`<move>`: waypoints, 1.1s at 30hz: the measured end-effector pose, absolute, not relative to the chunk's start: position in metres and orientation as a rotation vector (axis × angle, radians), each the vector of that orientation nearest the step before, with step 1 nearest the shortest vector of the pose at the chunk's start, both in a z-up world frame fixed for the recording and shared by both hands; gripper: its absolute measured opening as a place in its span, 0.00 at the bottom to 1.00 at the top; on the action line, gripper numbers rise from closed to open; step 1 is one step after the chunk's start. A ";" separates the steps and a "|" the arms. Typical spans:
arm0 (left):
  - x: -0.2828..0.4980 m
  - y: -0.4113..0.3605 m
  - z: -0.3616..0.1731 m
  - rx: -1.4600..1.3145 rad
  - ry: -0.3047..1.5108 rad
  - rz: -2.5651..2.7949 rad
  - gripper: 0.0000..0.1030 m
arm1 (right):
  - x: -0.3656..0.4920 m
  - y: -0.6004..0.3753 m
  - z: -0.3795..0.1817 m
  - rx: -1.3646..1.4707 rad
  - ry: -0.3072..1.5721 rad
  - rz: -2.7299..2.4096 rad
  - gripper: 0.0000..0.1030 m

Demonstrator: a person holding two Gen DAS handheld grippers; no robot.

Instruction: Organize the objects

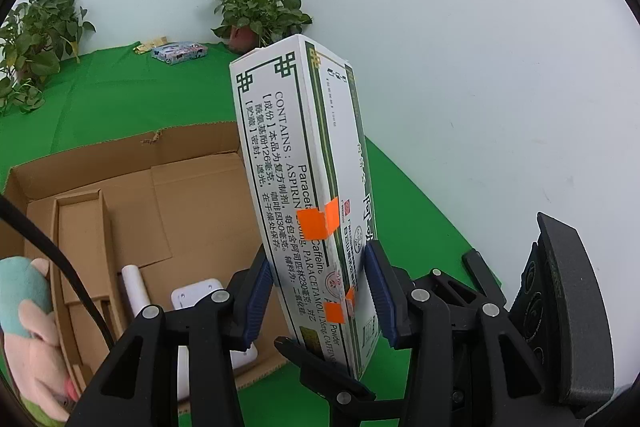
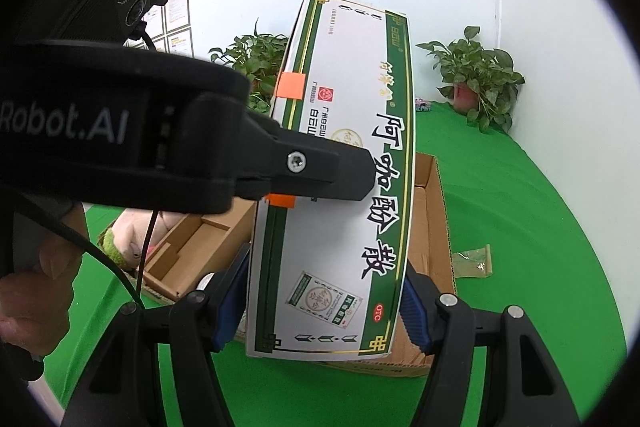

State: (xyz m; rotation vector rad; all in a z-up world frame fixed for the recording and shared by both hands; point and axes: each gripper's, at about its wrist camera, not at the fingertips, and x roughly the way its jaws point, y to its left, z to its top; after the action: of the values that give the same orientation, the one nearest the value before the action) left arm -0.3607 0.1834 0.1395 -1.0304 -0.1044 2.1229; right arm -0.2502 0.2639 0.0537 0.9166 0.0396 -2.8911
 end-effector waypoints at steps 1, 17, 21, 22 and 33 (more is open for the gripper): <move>-0.366 0.187 0.138 -1.034 -0.106 2.119 0.42 | -0.253 0.266 0.053 0.921 0.037 -2.892 0.63; -0.432 0.217 0.074 -1.165 -0.111 2.065 0.42 | -0.305 0.295 0.006 1.055 -0.069 -2.853 0.63; -0.441 0.223 0.057 -1.203 -0.123 2.037 0.42 | -0.305 0.302 0.000 1.108 -0.090 -2.845 0.63; -0.443 0.225 0.053 -1.211 -0.123 2.028 0.42 | -0.305 0.303 -0.002 1.120 -0.090 -2.842 0.63; -0.464 0.233 0.008 -1.361 -0.151 1.921 0.42 | -0.320 0.311 -0.021 1.326 -0.138 -2.759 0.63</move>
State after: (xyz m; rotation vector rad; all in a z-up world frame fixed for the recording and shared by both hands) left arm -0.4645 0.2326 0.0082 -1.3608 -0.1507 1.9206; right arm -0.3199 0.3107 -0.0205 1.3257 -0.1380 -2.7586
